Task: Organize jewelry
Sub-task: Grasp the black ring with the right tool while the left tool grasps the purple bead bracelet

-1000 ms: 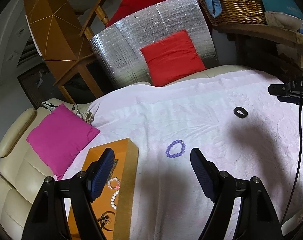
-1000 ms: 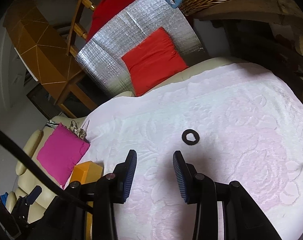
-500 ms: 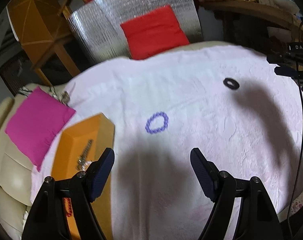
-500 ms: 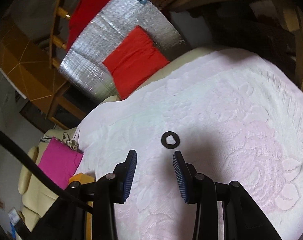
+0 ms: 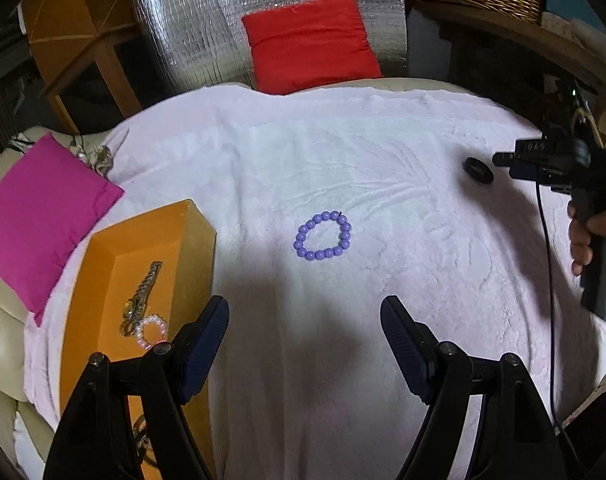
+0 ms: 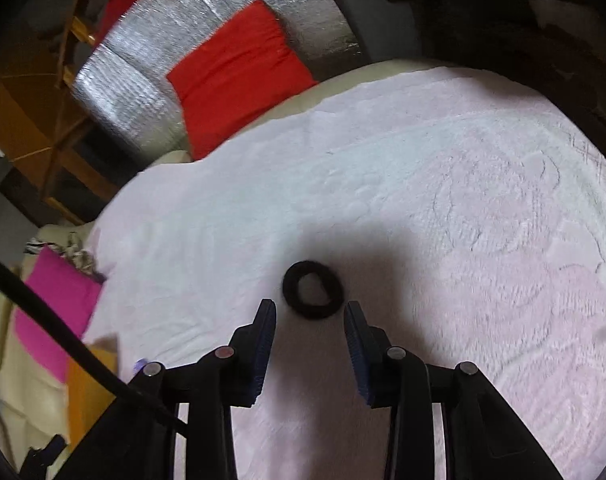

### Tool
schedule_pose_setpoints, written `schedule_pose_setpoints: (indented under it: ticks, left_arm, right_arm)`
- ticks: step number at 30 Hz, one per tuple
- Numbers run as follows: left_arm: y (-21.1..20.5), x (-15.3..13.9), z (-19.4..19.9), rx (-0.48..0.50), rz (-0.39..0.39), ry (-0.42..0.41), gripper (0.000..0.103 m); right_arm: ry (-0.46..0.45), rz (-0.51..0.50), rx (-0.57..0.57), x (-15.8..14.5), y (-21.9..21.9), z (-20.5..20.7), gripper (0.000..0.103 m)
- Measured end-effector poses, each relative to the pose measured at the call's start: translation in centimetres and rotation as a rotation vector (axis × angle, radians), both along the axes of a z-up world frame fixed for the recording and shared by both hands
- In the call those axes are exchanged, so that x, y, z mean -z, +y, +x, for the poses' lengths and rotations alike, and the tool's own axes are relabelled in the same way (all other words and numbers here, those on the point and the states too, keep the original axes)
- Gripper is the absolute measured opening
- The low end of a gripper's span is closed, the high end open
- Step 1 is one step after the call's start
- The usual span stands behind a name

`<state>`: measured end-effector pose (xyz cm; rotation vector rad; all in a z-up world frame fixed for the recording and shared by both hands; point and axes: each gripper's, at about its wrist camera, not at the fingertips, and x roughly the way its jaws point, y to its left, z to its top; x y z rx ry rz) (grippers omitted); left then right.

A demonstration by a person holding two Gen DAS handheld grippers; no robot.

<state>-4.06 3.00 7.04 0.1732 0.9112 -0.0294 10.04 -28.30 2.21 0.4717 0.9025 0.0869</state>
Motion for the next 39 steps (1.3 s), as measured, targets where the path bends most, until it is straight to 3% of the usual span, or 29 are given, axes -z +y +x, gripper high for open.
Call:
schedule_pose_setpoints:
  ticks: [6, 13, 15, 19, 25, 28, 39]
  left_arm:
    - [-0.1, 0.7, 3.5, 0.0, -0.053, 0.027, 0.079]
    - [-1.4, 3.1, 7.4, 0.009, -0.048, 0.085, 0.079]
    - [-1.3, 4.0, 8.2, 0.01, -0.068, 0.098, 0.078]
    - [-0.8, 6.0, 9.7, 0.0, -0.13, 0.159, 0.043]
    - [-0.4, 7.6, 10.3, -0.004, -0.161, 0.168, 0.033]
    - [-0.4, 7.8, 10.1, -0.001, -0.207, 0.175, 0.013]
    - [-0.8, 7.2, 8.1, 0.003, -0.238, 0.158, 0.005]
  right_arm:
    - [0.032, -0.093, 0.045, 1.5, 1.0, 1.7, 0.037]
    - [0.044, -0.138, 0.056, 3.0, 1.1, 2.7, 0.012]
    - [0.034, -0.146, 0.044, 2.9, 1.2, 2.6, 0.011]
    - [0.016, -0.119, 0.015, 2.7, 0.7, 2.4, 0.01]
    - [0.004, 0.018, 0.023, 1.8, -1.7, 1.5, 0.01]
    - [0.002, 0.038, 0.032, 1.3, -2.5, 1.1, 0.01]
    - [0.009, 0.036, 0.01, 0.8, -2.5, 0.4, 0.01]
